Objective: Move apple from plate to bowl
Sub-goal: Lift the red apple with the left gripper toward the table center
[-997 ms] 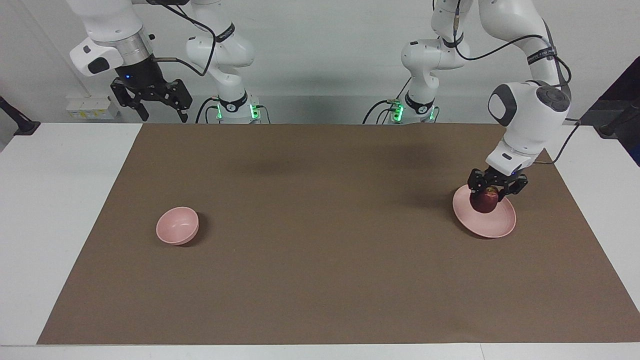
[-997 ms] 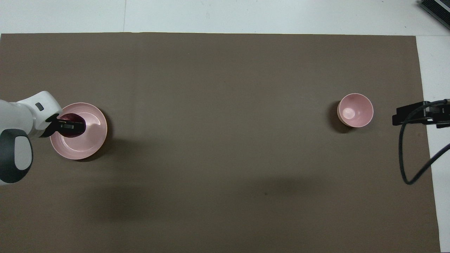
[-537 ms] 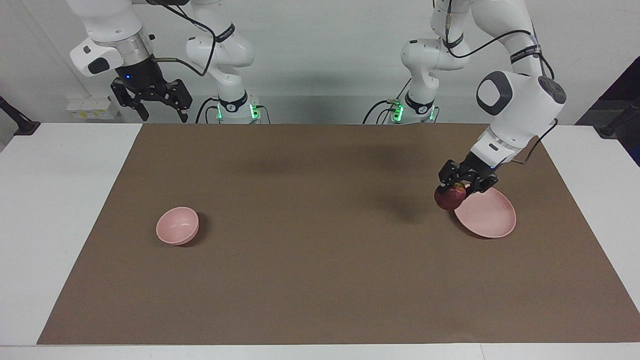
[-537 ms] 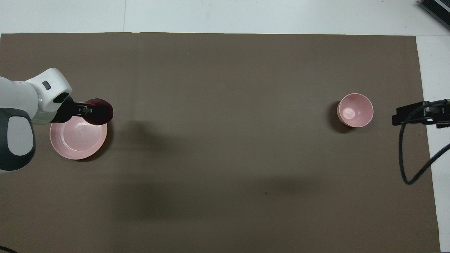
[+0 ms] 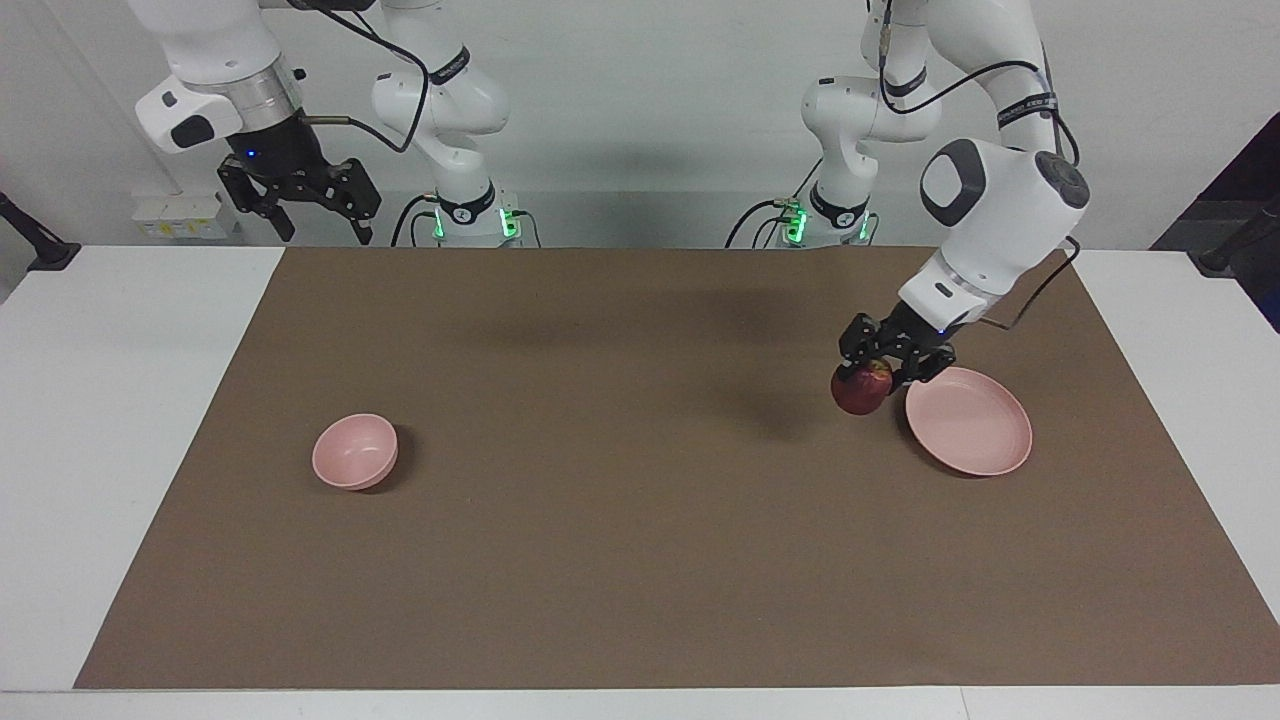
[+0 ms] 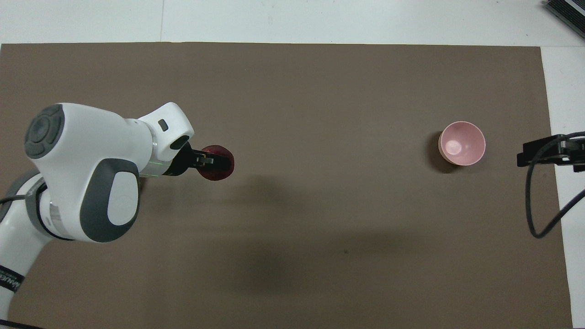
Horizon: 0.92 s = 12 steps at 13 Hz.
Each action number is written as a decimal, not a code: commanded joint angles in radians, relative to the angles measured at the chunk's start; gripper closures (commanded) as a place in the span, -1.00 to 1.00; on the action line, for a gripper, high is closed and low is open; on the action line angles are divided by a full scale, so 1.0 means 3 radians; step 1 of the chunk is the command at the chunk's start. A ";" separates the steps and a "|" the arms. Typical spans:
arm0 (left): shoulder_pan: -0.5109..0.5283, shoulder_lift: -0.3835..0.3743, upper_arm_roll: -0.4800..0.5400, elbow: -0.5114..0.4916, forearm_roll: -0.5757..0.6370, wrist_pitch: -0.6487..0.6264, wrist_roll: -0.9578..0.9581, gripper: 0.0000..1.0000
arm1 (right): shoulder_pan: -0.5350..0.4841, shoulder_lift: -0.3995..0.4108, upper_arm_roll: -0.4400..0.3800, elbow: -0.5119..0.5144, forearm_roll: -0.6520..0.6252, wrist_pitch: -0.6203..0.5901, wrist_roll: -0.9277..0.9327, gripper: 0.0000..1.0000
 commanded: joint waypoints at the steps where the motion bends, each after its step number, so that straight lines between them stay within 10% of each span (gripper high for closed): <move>1: -0.0180 -0.0055 0.0013 0.0031 -0.0291 -0.0037 -0.0157 1.00 | -0.0026 -0.0109 0.0009 -0.0230 0.0045 0.0155 0.0016 -1.00; 9: -0.0200 0.0011 -0.0391 0.0184 -0.1309 0.0546 -0.0694 1.00 | 0.0040 -0.0033 0.0024 -0.0542 0.0101 0.0529 0.0042 -1.00; 12: -0.0185 0.0174 -0.0528 0.0250 -0.1499 0.0684 -0.0694 1.00 | 0.0035 0.0125 0.0019 -0.0563 0.0770 0.0524 0.0469 -1.00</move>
